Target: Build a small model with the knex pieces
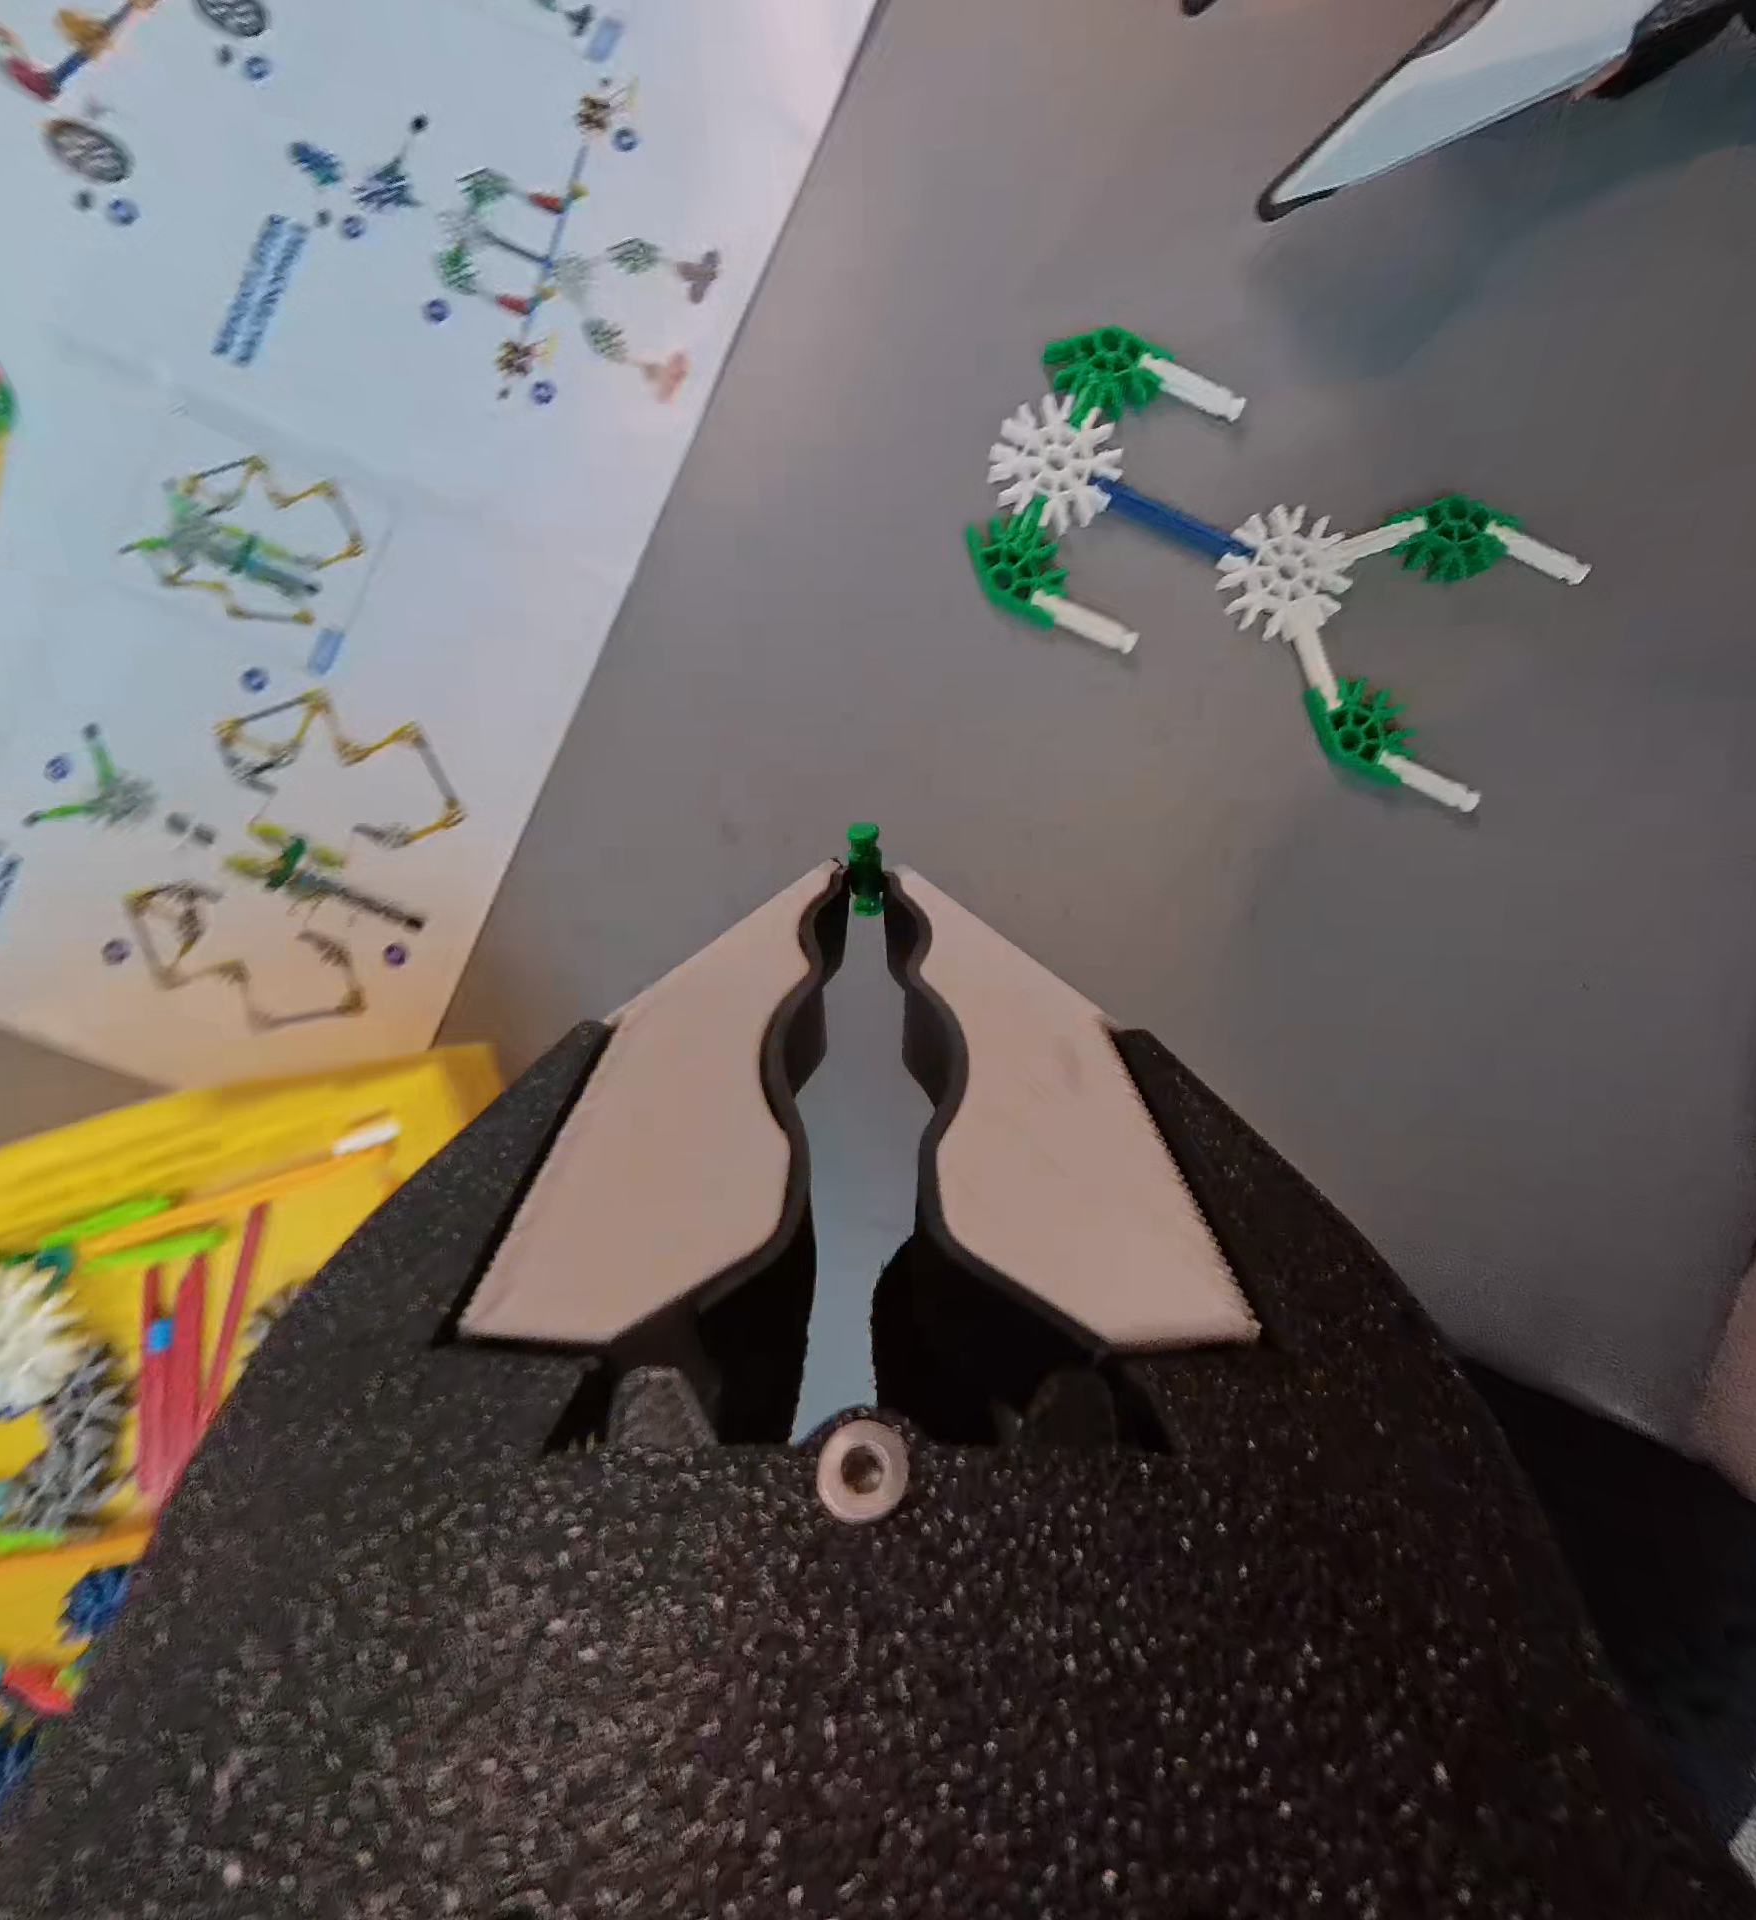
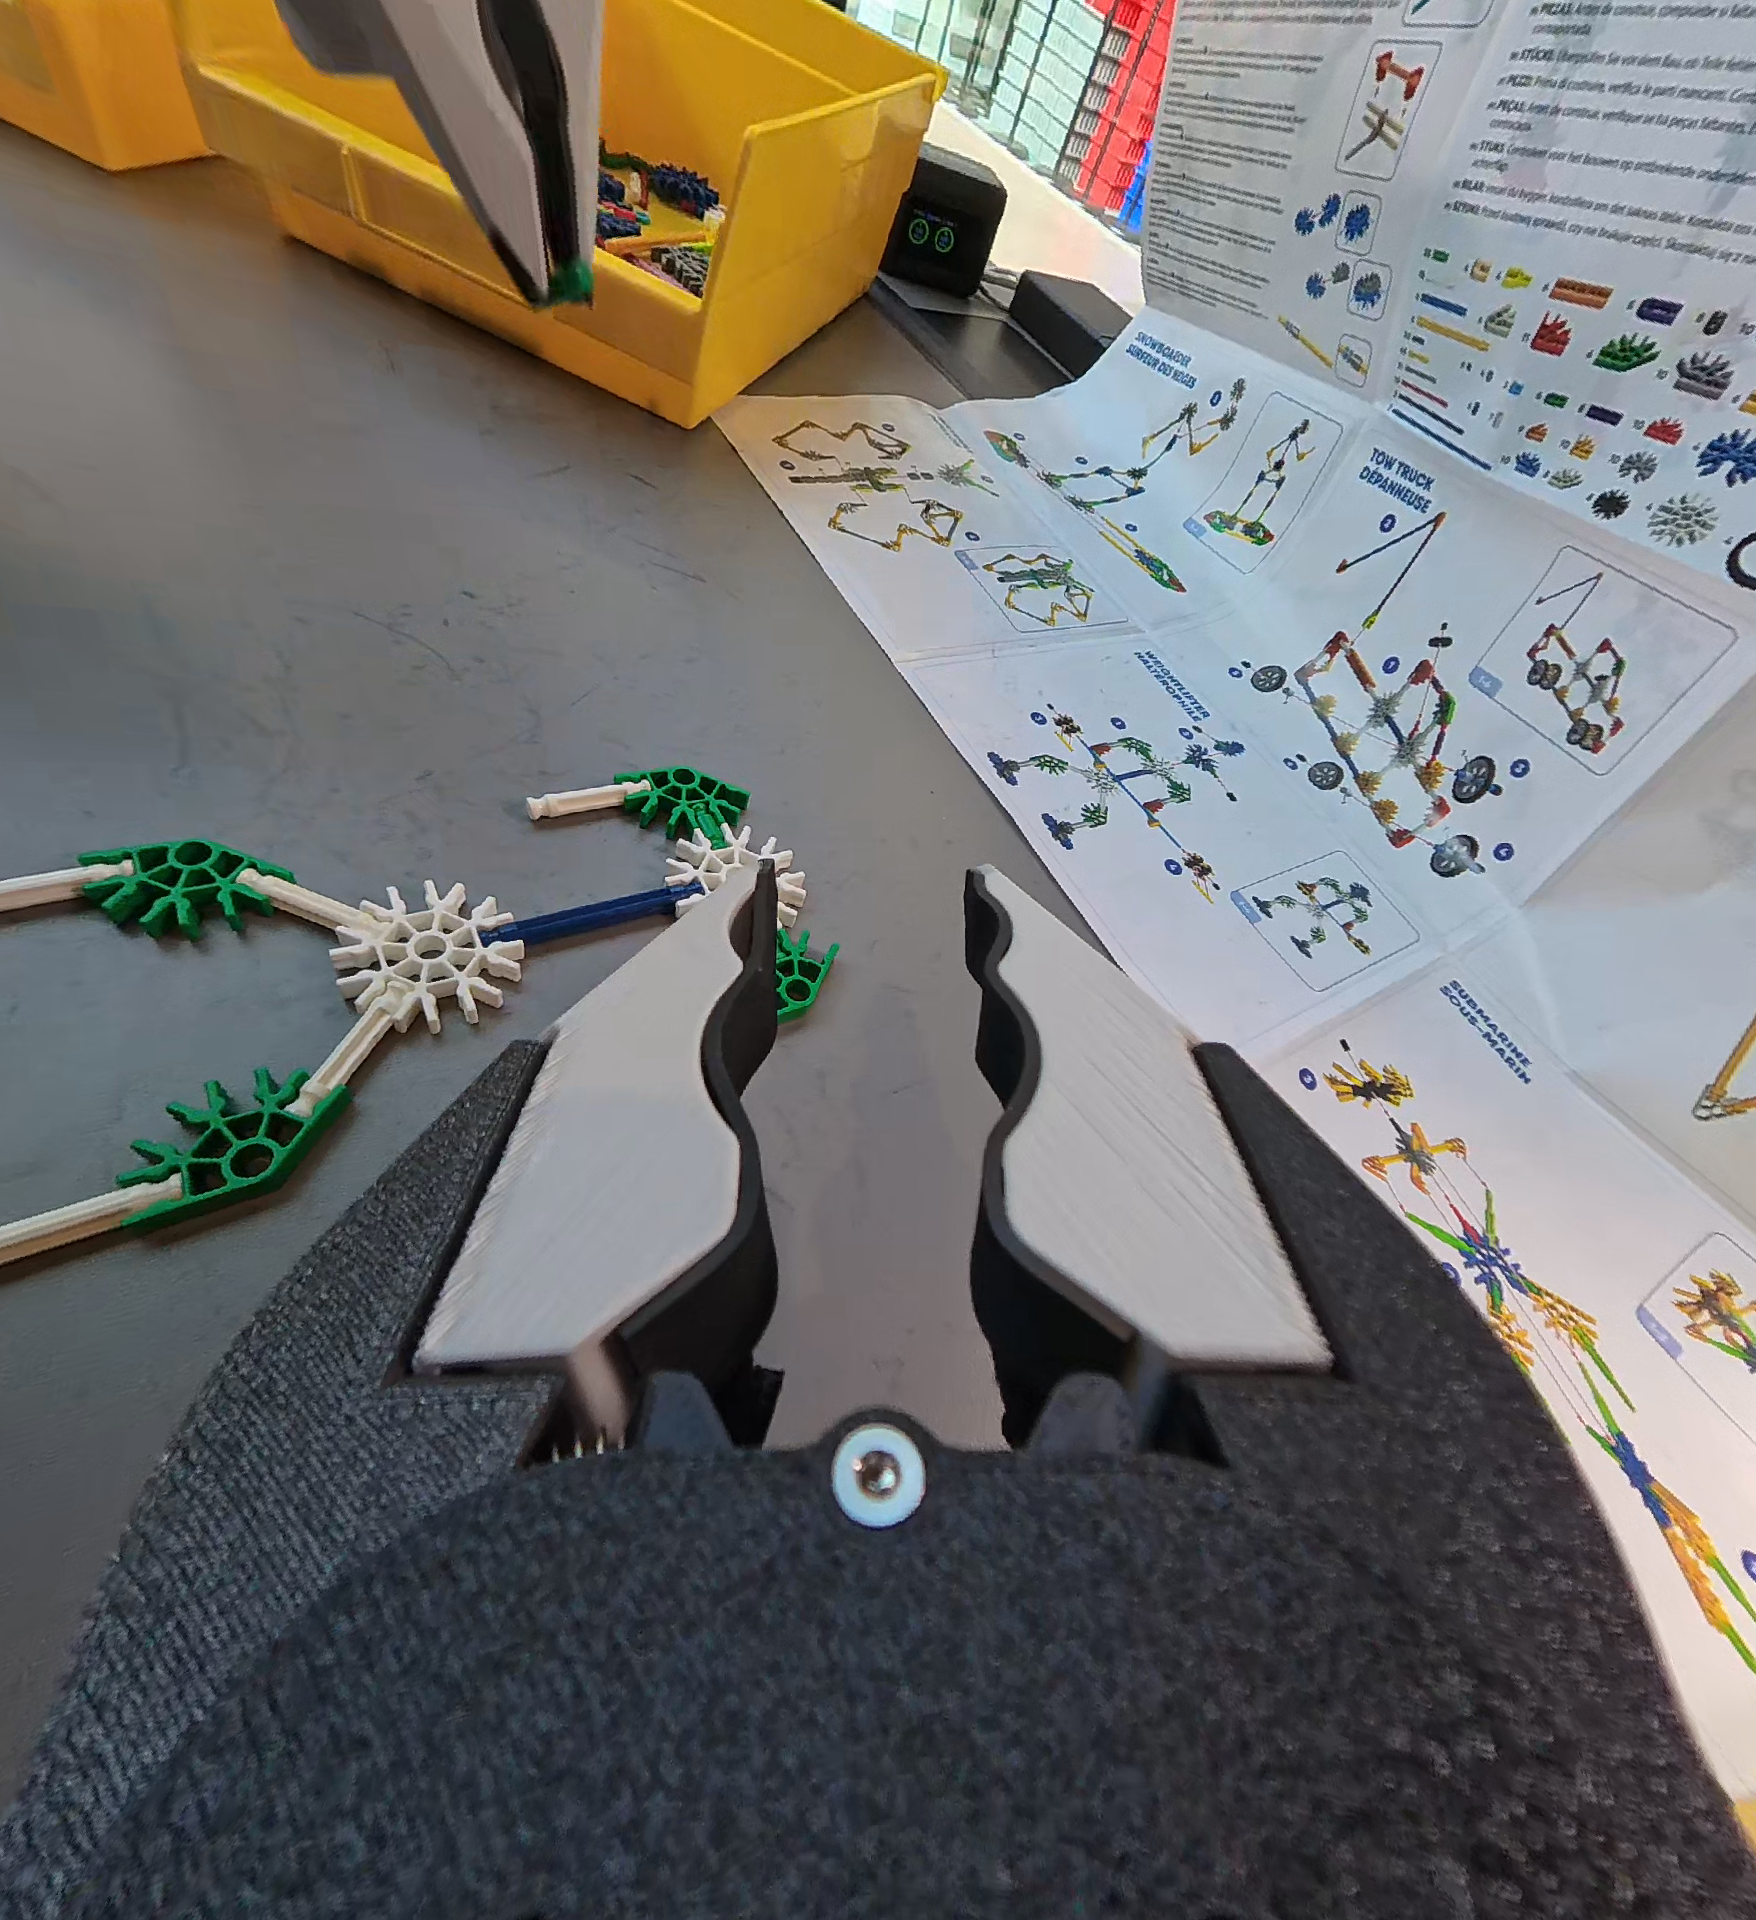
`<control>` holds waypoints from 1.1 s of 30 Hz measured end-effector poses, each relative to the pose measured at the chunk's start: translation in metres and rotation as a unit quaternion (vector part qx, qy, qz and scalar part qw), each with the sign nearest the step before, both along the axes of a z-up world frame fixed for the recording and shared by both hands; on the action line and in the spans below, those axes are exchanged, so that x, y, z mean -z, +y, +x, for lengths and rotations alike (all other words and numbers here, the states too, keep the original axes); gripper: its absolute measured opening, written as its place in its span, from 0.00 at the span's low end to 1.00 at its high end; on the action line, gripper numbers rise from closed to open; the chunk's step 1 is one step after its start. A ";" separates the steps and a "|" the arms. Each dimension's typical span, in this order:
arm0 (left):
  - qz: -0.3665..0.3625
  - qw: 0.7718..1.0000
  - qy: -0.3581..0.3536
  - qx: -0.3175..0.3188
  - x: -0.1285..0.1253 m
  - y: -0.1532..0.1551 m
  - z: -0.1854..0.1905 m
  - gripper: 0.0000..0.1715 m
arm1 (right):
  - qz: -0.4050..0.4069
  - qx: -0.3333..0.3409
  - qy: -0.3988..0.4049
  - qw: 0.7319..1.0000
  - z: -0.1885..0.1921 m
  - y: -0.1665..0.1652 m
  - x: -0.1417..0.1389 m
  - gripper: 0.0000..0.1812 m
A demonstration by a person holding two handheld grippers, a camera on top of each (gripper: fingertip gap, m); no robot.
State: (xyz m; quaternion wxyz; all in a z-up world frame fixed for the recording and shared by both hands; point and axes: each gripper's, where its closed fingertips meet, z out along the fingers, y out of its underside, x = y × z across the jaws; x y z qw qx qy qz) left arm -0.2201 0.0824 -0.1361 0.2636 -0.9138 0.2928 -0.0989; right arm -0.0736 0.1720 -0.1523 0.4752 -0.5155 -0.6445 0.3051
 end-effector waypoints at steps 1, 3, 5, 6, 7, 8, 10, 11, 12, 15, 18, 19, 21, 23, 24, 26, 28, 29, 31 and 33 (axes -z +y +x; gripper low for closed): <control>-0.003 1.000 0.000 0.010 0.013 0.004 0.015 0.03 | 0.001 0.001 0.000 1.000 0.000 0.000 0.000 0.19; -0.025 0.999 0.002 0.022 0.041 0.012 0.035 0.03 | 0.001 0.002 0.002 1.000 0.000 0.000 -0.001 0.19; -0.047 0.998 0.012 0.026 0.064 0.020 0.045 0.03 | 0.000 0.003 0.004 1.000 0.001 0.001 -0.001 0.19; -0.056 0.998 0.017 0.031 0.071 0.022 0.050 0.03 | -0.001 0.003 0.005 1.000 0.001 0.001 -0.002 0.19; -0.063 0.997 0.023 0.035 0.077 0.024 0.053 0.03 | -0.001 0.004 0.006 1.000 0.001 0.001 -0.002 0.19; -0.068 0.997 0.028 0.040 0.081 0.025 0.056 0.03 | -0.002 0.004 0.007 1.000 0.001 0.001 -0.003 0.19; -0.064 0.997 0.025 0.041 0.081 0.029 0.061 0.04 | -0.002 0.002 0.006 1.000 0.001 0.001 -0.002 0.19; -0.067 0.997 0.023 0.039 0.081 0.029 0.062 0.05 | -0.001 0.002 0.005 1.000 0.001 0.001 -0.002 0.19; -0.067 0.997 0.020 0.038 0.081 0.029 0.062 0.06 | 0.000 0.002 0.004 1.000 0.001 0.001 -0.002 0.19; -0.039 0.999 0.010 0.027 0.079 0.030 0.063 0.10 | -0.007 0.007 0.004 1.000 0.000 0.003 -0.002 0.19; 0.039 0.997 -0.055 -0.027 0.058 0.037 0.065 0.11 | -0.040 0.031 0.009 0.999 -0.007 0.023 -0.006 0.19; 0.070 0.992 -0.089 -0.048 0.048 0.039 0.067 0.11 | -0.059 0.041 0.005 0.997 -0.012 0.032 -0.008 0.18; 0.123 0.980 -0.130 -0.082 0.034 0.041 0.068 0.11 | -0.100 0.053 -0.017 0.993 -0.028 0.052 -0.009 0.15; 0.169 0.974 -0.108 -0.107 0.032 0.044 0.057 0.11 | -0.118 0.061 -0.035 0.991 -0.050 0.077 -0.009 0.09; 0.192 0.970 -0.086 -0.119 0.032 0.045 0.049 0.11 | -0.114 0.066 -0.046 0.990 -0.063 0.091 -0.007 0.07; 0.226 0.964 -0.057 -0.130 0.032 0.046 0.038 0.11 | -0.113 0.068 -0.088 0.987 -0.088 0.117 0.006 0.06; 0.228 0.964 -0.042 -0.129 0.036 0.043 0.035 0.11 | -0.120 0.066 -0.116 0.984 -0.112 0.136 0.019 0.06; 0.223 0.966 -0.038 -0.124 0.040 0.041 0.035 0.11 | -0.122 0.062 -0.128 0.982 -0.122 0.143 0.024 0.06; 0.220 0.969 -0.036 -0.110 0.043 0.038 0.039 0.11 | -0.117 0.056 -0.158 0.979 -0.136 0.153 0.035 0.06; 0.220 0.970 -0.034 -0.096 0.044 0.037 0.044 0.11 | -0.108 0.042 -0.185 0.976 -0.146 0.158 0.042 0.06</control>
